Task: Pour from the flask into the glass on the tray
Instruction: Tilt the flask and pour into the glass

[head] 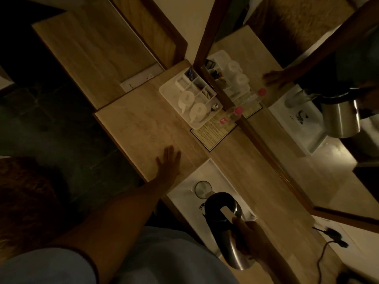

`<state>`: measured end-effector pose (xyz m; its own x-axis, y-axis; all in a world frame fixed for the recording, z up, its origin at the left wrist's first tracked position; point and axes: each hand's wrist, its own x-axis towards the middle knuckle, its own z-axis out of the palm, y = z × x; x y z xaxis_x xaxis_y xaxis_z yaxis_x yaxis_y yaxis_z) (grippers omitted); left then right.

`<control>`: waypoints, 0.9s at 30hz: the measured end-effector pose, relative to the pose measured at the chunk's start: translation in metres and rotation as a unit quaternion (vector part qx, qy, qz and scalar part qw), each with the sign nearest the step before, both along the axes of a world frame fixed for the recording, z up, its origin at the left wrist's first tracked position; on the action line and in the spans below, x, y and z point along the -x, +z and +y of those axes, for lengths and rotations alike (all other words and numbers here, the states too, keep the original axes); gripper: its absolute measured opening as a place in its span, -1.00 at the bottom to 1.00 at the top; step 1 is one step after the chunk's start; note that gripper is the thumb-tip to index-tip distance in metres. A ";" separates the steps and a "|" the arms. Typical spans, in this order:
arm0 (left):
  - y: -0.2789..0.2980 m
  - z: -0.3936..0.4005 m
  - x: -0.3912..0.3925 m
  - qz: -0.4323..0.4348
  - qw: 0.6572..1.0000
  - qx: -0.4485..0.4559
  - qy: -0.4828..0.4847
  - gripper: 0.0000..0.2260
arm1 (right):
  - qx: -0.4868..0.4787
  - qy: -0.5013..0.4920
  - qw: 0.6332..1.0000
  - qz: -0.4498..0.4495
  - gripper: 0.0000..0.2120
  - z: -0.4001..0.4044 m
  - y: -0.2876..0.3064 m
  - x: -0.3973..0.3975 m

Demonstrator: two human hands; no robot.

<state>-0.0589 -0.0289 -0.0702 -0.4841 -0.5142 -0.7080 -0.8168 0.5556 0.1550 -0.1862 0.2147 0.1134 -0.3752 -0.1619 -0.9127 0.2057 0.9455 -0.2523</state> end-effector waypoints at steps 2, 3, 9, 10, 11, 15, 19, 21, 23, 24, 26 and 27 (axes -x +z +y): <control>0.000 0.000 0.000 -0.001 1.000 -0.003 0.002 -0.21 | 0.005 -0.001 1.000 0.005 -0.46 0.000 -0.001 0.001; 0.000 0.000 0.000 -0.003 1.000 -0.003 0.002 -0.21 | 0.005 0.000 1.000 0.005 -0.46 0.000 -0.002 0.001; -0.001 -0.001 0.001 -0.003 1.000 -0.004 0.003 -0.21 | 0.009 0.008 1.000 0.006 -0.48 0.001 -0.003 0.000; -0.001 -0.001 0.001 -0.004 1.000 -0.004 0.002 -0.21 | 0.012 -0.001 1.000 0.002 -0.47 0.001 -0.003 0.000; -0.001 -0.001 0.001 -0.004 1.000 -0.003 0.000 -0.21 | 0.015 -0.005 1.000 -0.001 -0.46 0.001 -0.003 0.000; -0.001 -0.001 0.001 -0.003 1.000 0.001 0.001 -0.22 | 0.012 0.006 1.000 0.000 -0.44 0.002 -0.005 0.000; -0.001 -0.001 0.001 -0.002 1.000 -0.002 0.003 -0.22 | 0.009 0.006 1.000 0.002 -0.45 0.003 -0.006 0.001; -0.001 -0.001 0.001 -0.001 1.000 -0.003 0.003 -0.23 | 0.004 0.024 1.000 0.015 -0.45 0.002 -0.007 0.002; -0.001 -0.001 0.001 -0.002 1.000 -0.002 0.002 -0.24 | 0.000 0.033 0.999 0.020 -0.45 0.002 -0.008 0.002; -0.001 -0.001 0.001 -0.002 1.000 -0.001 0.002 -0.24 | -0.002 0.035 0.999 0.020 -0.44 0.002 -0.008 0.002; -0.001 -0.001 0.001 -0.002 1.000 0.000 0.002 -0.24 | -0.004 0.034 0.999 0.019 -0.42 0.002 -0.009 0.003; -0.001 -0.001 0.001 -0.002 1.000 0.000 0.002 -0.24 | -0.003 0.033 0.999 0.019 -0.42 0.002 -0.009 0.003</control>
